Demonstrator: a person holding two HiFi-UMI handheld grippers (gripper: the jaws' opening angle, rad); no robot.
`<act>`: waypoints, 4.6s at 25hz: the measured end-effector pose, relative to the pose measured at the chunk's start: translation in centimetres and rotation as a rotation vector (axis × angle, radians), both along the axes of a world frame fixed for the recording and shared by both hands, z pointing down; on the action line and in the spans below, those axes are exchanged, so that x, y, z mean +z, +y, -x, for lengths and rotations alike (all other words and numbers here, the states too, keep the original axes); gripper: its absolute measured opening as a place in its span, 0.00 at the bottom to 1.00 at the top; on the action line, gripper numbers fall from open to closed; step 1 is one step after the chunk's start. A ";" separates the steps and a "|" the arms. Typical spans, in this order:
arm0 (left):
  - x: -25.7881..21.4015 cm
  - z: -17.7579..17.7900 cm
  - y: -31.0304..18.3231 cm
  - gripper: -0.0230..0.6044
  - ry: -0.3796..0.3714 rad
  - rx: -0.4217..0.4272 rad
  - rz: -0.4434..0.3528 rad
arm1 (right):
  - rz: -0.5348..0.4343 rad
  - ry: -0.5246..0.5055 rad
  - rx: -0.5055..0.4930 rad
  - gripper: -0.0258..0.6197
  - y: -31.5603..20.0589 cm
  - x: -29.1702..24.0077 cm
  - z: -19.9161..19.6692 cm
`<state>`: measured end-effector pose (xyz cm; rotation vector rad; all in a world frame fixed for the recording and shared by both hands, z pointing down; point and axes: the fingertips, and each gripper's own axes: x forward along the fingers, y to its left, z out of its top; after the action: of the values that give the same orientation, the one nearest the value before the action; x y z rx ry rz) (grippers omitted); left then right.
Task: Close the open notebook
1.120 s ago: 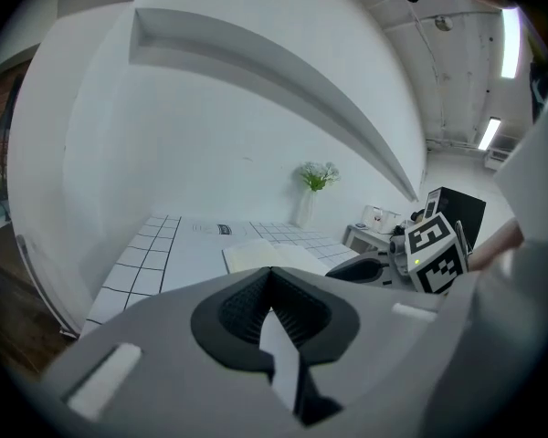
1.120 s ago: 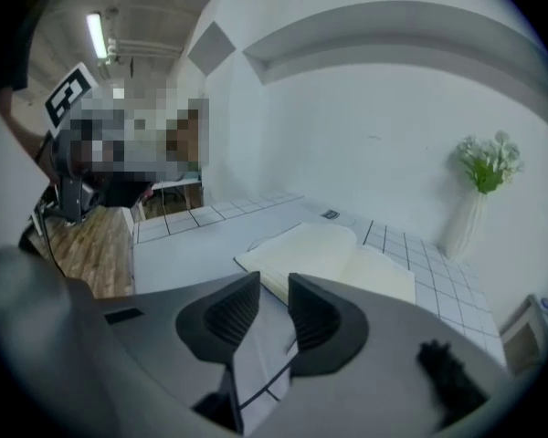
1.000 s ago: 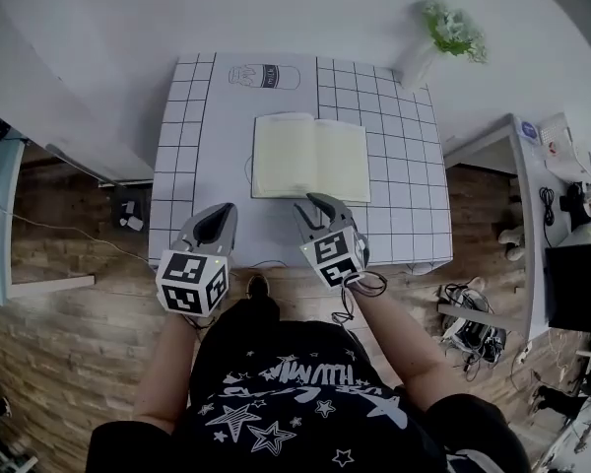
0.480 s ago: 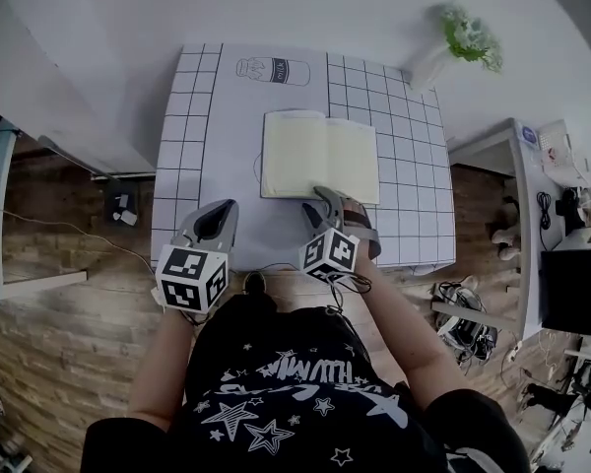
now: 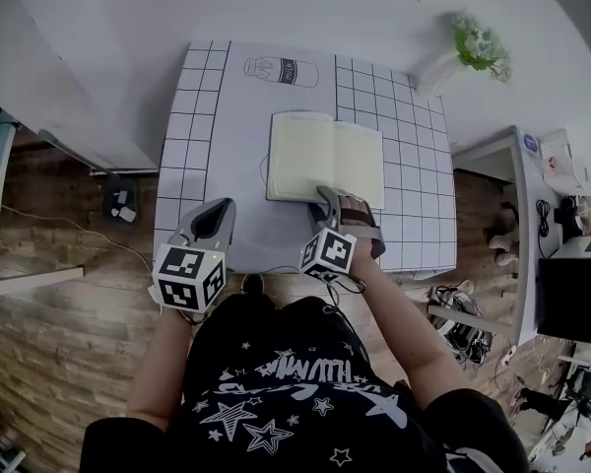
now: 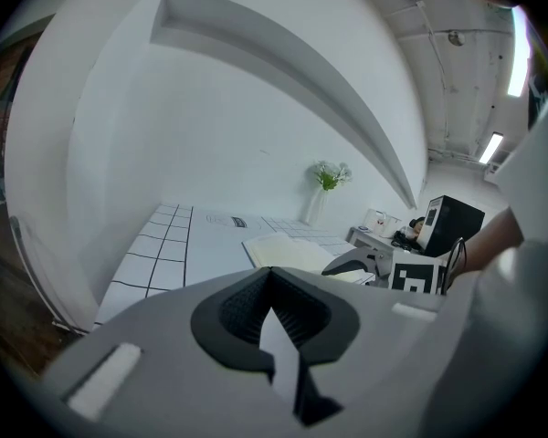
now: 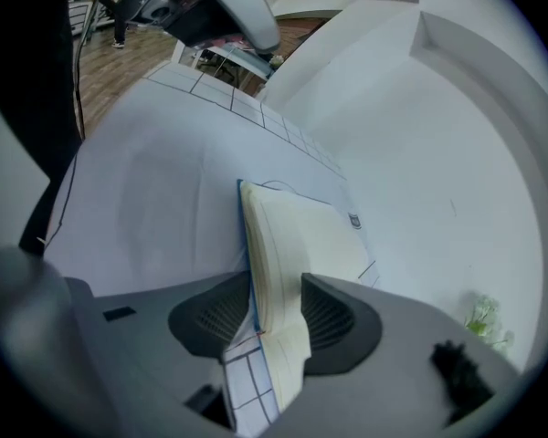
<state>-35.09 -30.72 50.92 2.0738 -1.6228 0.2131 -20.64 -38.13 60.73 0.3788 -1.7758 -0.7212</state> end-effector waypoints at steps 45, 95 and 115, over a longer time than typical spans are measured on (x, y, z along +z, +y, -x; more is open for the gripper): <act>-0.7 -9.6 -3.9 0.05 -0.060 0.157 0.018 | 0.380 -0.817 0.579 0.08 -1.0 -4.1 -5.5; 2.5 -11.2 0.0 0.05 -0.035 0.251 0.084 | 0.243 -0.606 0.716 0.07 -2.6 -3.8 -14.1; -2.9 -25.0 13.4 0.05 -0.066 0.010 -0.037 | 0.246 -0.842 0.423 0.06 9.9 -11.6 -23.0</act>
<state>-10.12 -17.30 48.02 2.1238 -1.6669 0.2603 2.33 -28.22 49.14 0.9497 -2.4125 -0.0076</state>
